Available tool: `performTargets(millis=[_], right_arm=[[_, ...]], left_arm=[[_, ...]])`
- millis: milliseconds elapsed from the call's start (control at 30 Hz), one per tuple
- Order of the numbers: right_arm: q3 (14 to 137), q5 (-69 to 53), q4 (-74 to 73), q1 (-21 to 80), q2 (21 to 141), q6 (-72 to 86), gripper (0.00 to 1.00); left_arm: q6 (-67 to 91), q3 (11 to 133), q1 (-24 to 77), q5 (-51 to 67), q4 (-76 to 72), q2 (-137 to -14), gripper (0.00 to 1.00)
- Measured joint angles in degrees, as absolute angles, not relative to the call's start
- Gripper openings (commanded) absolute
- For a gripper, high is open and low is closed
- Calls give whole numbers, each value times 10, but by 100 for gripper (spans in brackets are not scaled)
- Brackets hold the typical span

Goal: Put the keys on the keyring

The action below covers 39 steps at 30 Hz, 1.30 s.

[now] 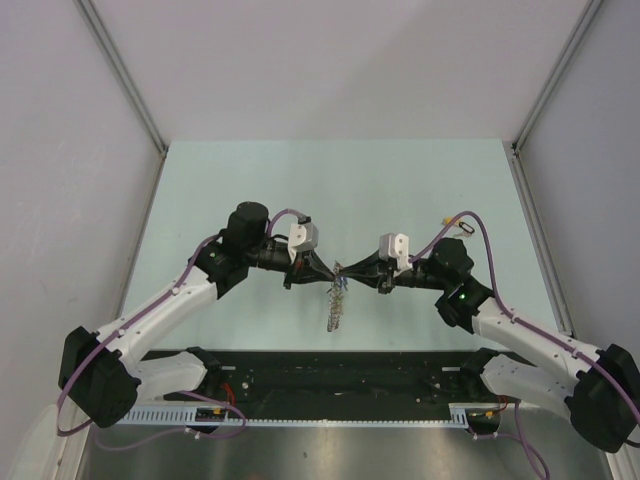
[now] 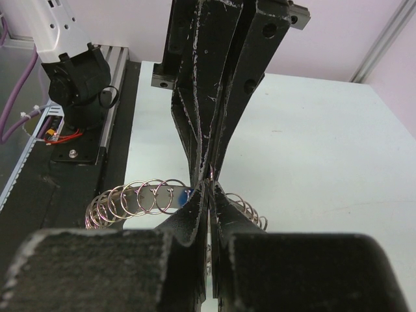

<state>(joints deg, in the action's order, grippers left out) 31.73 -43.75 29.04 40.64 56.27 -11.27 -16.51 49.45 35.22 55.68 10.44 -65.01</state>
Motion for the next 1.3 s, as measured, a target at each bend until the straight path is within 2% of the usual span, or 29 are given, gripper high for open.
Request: performTargets(millis=[733,1300], right_arm=[[320,-419,283,419,582,-111,0],[376,-392,186,440,621,-119,0]], left_arm=[[-169,494,357,532,124,-650,0],[-181,504,370,470,187,-651,1]])
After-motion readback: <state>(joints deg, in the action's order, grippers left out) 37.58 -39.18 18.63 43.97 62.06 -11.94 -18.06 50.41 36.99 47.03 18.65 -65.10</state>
